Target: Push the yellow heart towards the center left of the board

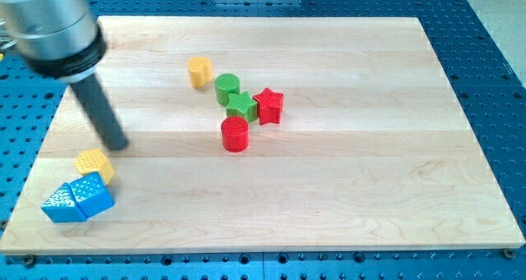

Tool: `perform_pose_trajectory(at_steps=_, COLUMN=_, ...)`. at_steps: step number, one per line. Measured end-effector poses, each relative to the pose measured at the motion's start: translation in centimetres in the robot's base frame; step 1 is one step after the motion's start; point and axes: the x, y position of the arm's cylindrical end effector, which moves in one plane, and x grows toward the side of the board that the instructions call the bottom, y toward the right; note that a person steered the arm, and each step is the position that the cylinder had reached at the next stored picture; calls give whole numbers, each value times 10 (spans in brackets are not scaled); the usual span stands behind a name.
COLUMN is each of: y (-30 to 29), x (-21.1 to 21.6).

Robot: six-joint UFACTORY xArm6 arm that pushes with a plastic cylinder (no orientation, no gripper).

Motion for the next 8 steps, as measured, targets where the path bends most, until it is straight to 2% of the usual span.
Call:
perform_pose_trajectory(at_steps=1, y=40, x=-99)
perform_pose_trajectory(at_steps=2, y=49, x=-166)
perform_pose_trajectory(at_steps=3, y=151, x=-159)
perform_pose_trajectory(at_steps=4, y=134, x=-118)
perform_pose_trajectory(at_steps=5, y=43, x=-93)
perform_pose_trajectory(at_steps=6, y=77, x=-125)
perform_pose_trajectory(at_steps=7, y=62, x=-139)
perform_pose_trajectory(at_steps=8, y=-29, x=-104)
